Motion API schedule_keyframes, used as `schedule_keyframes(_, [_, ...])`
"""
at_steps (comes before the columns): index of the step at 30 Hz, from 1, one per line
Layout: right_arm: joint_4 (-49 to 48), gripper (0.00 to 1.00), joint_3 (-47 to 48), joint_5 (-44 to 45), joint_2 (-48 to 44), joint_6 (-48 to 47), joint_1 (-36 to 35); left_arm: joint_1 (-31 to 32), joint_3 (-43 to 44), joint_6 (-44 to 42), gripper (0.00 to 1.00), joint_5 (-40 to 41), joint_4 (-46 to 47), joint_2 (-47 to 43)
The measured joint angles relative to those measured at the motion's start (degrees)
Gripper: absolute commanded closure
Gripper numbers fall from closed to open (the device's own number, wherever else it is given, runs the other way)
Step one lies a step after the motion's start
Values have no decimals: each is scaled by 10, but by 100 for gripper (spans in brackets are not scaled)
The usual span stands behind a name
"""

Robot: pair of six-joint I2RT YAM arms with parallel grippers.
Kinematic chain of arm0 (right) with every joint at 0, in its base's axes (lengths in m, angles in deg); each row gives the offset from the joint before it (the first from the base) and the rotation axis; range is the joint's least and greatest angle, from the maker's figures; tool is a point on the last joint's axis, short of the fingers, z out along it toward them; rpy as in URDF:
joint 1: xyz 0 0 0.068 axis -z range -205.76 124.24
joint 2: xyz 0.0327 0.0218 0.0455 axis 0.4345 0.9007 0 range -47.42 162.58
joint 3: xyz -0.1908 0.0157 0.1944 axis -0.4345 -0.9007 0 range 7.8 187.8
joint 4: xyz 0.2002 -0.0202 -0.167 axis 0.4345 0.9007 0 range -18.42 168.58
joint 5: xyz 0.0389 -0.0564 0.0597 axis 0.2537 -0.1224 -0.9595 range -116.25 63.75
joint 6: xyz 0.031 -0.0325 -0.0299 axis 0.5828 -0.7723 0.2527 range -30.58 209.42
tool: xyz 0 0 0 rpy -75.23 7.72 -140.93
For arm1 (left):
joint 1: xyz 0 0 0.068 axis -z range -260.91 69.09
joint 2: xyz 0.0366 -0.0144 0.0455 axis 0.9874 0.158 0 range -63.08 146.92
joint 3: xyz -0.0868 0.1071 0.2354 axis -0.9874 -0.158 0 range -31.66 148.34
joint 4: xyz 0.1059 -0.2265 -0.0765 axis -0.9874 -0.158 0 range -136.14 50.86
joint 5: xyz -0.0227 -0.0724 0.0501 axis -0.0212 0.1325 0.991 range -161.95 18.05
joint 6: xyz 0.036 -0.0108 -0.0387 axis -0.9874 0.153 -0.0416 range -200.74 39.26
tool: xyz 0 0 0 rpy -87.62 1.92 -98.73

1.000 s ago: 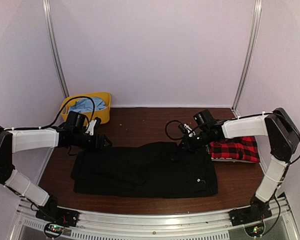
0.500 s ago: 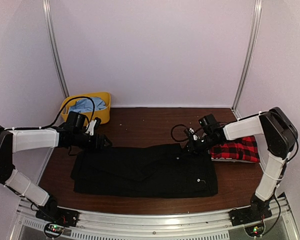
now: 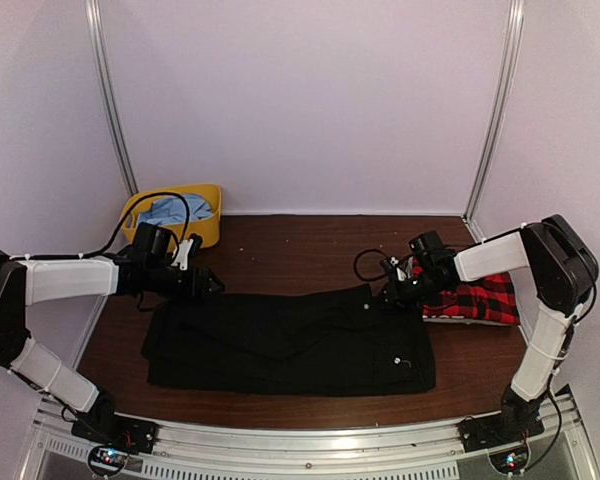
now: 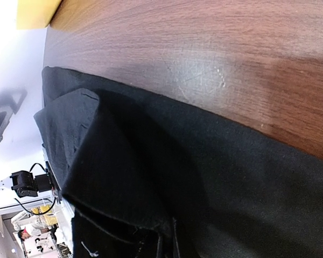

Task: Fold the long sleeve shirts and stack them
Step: Fold the sleeve of the 1/3-folded shirt, then move the sleeve of the 1/3-folded shirt.

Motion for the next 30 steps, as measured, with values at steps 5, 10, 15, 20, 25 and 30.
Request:
schedule_keyframes(5, [-7, 92, -6, -4, 0, 2, 11, 0, -3, 0, 26, 0, 2, 2])
schedule_keyframes(10, [-7, 95, -24, -4, -2, 5, 25, 0, -6, 0, 26, 4, 2, 4])
schedule_keyframes(15, [-9, 87, -30, -8, -5, 7, 32, 0, -7, 0, 26, 7, 2, 5])
schedule_keyframes(20, [-26, 75, -45, -17, -24, 12, 32, 0, -9, 0, 25, 9, 2, 5])
schedule_keyframes(25, [-38, 72, -57, -16, -54, 18, 32, 0, -9, 0, 25, 9, 2, 5])
schedule_keyframes(30, [-46, 71, -64, -10, -65, 22, 32, 0, -9, 0, 25, 9, 2, 5])
